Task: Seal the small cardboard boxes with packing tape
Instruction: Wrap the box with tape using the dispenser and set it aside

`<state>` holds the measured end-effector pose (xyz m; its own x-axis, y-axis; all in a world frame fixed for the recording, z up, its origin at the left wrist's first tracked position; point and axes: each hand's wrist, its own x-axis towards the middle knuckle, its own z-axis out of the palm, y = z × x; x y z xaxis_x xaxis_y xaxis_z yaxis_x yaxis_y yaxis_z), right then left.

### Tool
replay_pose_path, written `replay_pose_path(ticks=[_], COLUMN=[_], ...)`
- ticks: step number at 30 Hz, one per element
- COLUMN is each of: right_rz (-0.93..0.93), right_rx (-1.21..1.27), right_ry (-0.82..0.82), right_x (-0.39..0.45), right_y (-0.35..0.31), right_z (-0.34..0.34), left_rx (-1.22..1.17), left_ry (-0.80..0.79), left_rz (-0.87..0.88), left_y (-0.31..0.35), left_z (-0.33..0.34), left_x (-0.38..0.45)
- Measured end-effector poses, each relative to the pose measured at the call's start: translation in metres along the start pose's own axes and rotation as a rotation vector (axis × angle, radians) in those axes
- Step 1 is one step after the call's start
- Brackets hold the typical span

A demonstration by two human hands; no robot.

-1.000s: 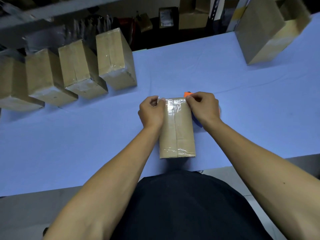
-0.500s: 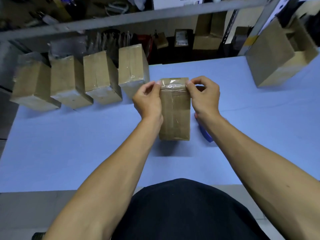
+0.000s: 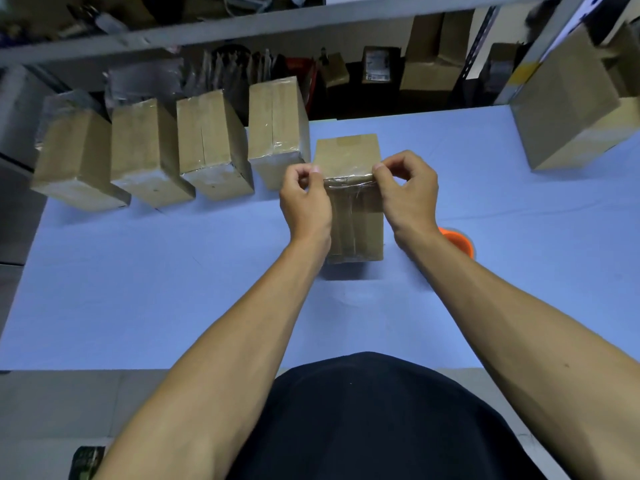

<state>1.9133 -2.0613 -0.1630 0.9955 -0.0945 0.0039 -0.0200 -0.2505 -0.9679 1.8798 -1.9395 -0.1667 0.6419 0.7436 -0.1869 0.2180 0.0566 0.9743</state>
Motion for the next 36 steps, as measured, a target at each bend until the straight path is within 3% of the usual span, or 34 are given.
replay_pose_path(ticks=[6,10,16,19,23,29,36], right_rz=[0.031,0.048,0.123,0.152,0.145,0.141,0.284], right_rx=[-0.042,-0.013,-0.001,-0.066,-0.127,-0.16,0.037], right_ry=[0.093,0.08,0.061,-0.009,-0.11,-0.074,-0.056], right_x=[-0.007,-0.011,-0.013,-0.012,-0.019,-0.014,-0.014], right_y=[0.004,0.007,0.006,0.004,0.006,0.0,0.002], right_z=[-0.002,-0.009,-0.006,0.0,0.008,0.003,0.002], left_rx=[0.177,0.105,0.085,0.076,0.126,0.243,-0.102], left_ry=[0.026,-0.003,-0.053,-0.16,-0.286,-0.227,-0.194], left_rz=[0.155,0.226,0.035,-0.067,-0.062,-0.01,-0.216], left_y=[-0.002,-0.006,-0.005,-0.006,-0.013,-0.008,-0.013], left_z=[0.01,0.006,0.003,0.005,0.005,0.009,0.006], left_x=[-0.019,-0.019,-0.019,-0.02,-0.023,-0.013,-0.006])
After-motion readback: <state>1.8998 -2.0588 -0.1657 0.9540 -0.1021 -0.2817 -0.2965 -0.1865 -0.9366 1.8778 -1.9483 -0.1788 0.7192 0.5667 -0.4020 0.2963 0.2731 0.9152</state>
